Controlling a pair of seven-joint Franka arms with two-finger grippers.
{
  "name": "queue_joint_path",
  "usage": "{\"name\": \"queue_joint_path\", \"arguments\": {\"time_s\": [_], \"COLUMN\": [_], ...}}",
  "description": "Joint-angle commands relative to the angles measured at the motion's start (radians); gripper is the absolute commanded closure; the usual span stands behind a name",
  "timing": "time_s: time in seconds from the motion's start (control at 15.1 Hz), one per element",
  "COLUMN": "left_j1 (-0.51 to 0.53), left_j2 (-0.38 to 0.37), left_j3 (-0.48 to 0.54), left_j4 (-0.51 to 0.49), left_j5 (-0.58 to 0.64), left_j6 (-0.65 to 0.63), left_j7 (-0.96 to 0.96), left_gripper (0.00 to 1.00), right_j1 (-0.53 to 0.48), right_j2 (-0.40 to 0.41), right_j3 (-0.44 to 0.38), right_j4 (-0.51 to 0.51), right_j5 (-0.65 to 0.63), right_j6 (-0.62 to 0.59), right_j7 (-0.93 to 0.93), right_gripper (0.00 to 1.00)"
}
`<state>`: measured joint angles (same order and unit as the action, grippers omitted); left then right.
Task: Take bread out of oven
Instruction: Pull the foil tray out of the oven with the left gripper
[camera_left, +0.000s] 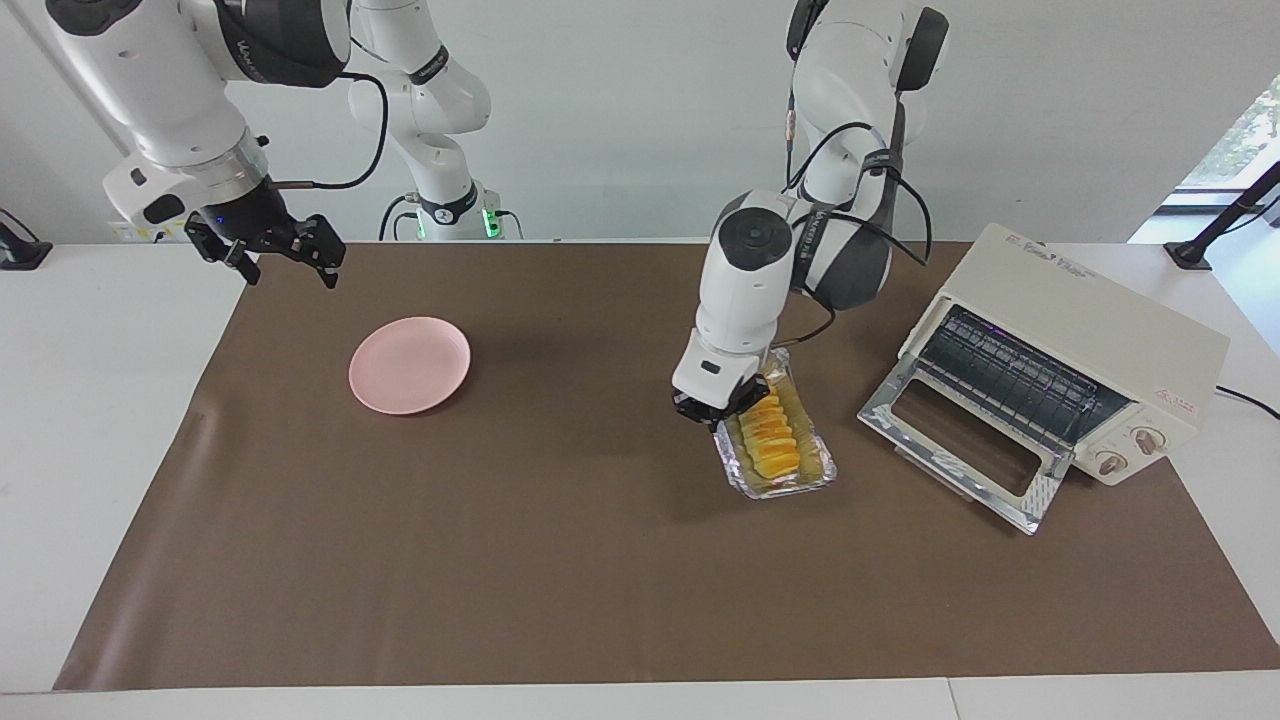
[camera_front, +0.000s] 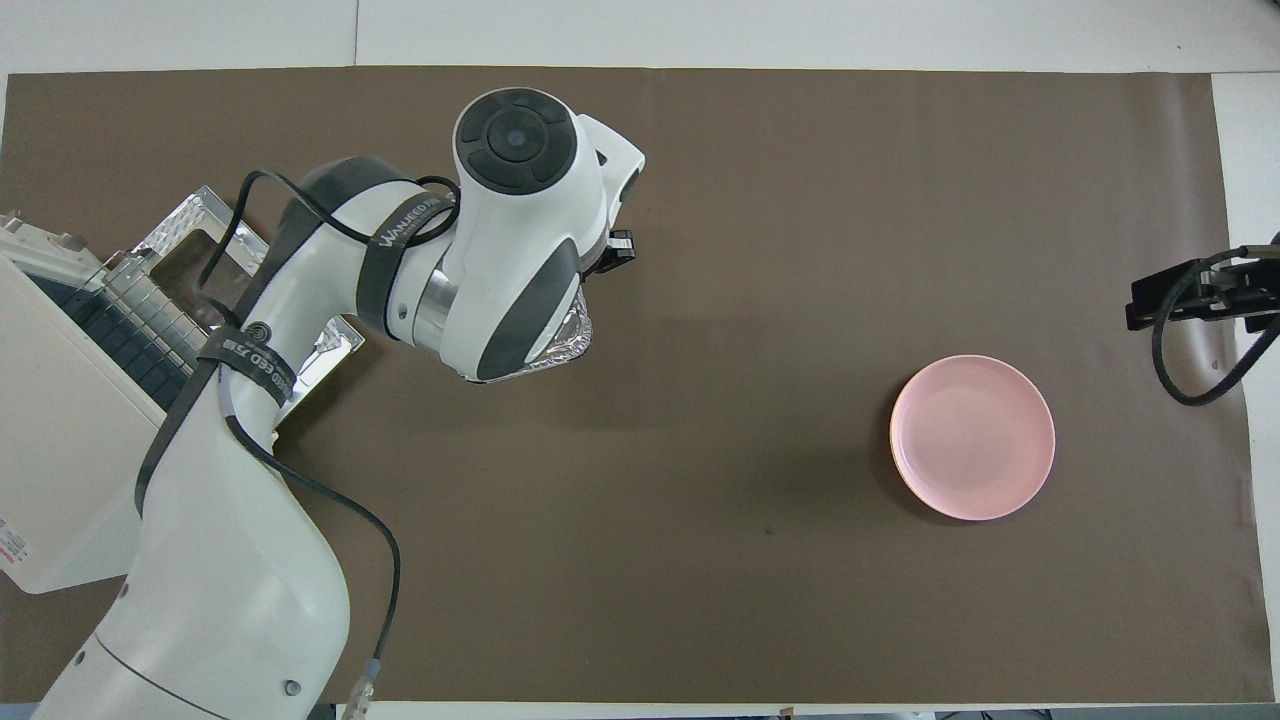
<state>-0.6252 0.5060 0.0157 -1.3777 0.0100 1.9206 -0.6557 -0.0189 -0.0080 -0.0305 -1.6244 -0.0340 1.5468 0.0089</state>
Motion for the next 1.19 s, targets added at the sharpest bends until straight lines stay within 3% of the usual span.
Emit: {"name": "queue_joint_path", "arguments": {"time_s": [0.0,0.2,0.33,0.46,1.12], "left_j1": [-0.074,-0.132,-0.188,-0.199,-0.266], "left_j2": [-0.038,-0.043,-0.026,0.019,0.062], "left_j3": [0.013,0.013,0.018,0.02,0.018], "left_j4": [-0.096,-0.141,-0.135,-0.113,-0.13], "left_j5": [0.039,0.068,0.09,0.16,0.179], "left_j6": [0.062,0.146,0.144,0.144,0.227], "left_j7": [0.034,0.076,0.0,-0.082,-0.145], "left_gripper": [1.0,1.0,1.0,1.0,1.0], "right_j1": [-0.007,0.002,0.002,-0.009,-0.01], "right_j2": [-0.009,-0.009,-0.01,-0.012,-0.01], "right_j3": [0.006,0.006,0.007,0.004,0.001], "right_j4": [0.0,-0.002,-0.002,-0.006,-0.006], "right_j5": [0.016,0.019,0.04,0.123,0.118], "right_j6": [-0.01,-0.007,-0.008,-0.005,0.053], "right_j7": [-0.02,-0.018,-0.017,-0.015,-0.02], "right_gripper": [0.0,0.0,0.0,0.0,0.0]}}
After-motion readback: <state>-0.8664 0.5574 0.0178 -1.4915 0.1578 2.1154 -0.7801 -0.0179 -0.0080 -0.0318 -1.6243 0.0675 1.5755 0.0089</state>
